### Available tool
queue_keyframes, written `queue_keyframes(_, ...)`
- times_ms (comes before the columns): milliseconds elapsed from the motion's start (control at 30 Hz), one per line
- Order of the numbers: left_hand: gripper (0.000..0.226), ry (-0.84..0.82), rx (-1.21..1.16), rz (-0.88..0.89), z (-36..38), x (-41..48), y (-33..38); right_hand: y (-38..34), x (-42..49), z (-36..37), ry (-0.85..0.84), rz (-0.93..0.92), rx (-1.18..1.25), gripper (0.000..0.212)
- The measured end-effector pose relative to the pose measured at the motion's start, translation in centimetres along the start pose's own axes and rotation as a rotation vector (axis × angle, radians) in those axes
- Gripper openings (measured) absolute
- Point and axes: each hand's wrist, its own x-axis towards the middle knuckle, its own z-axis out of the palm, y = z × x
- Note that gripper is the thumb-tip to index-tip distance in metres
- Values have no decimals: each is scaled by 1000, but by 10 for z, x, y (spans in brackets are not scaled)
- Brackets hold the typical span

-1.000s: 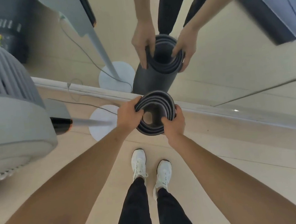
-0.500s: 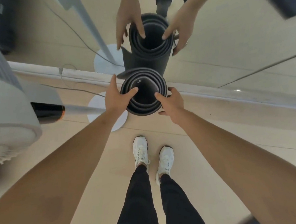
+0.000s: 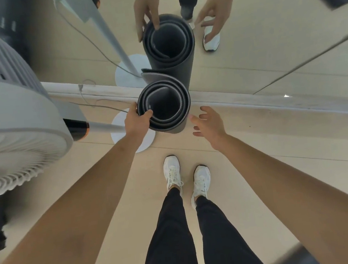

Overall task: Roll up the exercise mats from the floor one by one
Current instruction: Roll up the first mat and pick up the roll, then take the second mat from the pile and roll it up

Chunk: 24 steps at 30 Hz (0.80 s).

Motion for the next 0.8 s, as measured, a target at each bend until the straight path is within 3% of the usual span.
queue_keyframes(167, 39, -12, 77, 87, -9, -42, 2, -4, -34, -22, -2, -51, -28, 52)
queue_keyframes(333, 44, -98, 131, 70, -15, -108, -2, 5, -88, -55, -29, -175, -213, 36)
queue_keyframes(433, 28, -286, 198, 149, -19, -166, -12, 24, -144, -81, -2, -200, -330, 30)
queue_keyframes(567, 23, -473, 342, 283, -20, -232, -27, 64, -234, -108, 70, -135, -412, 29)
queue_keyframes(800, 21, -930, 659, 568, 0, -315, -47, 156, -381, -117, 318, 100, -197, 25)
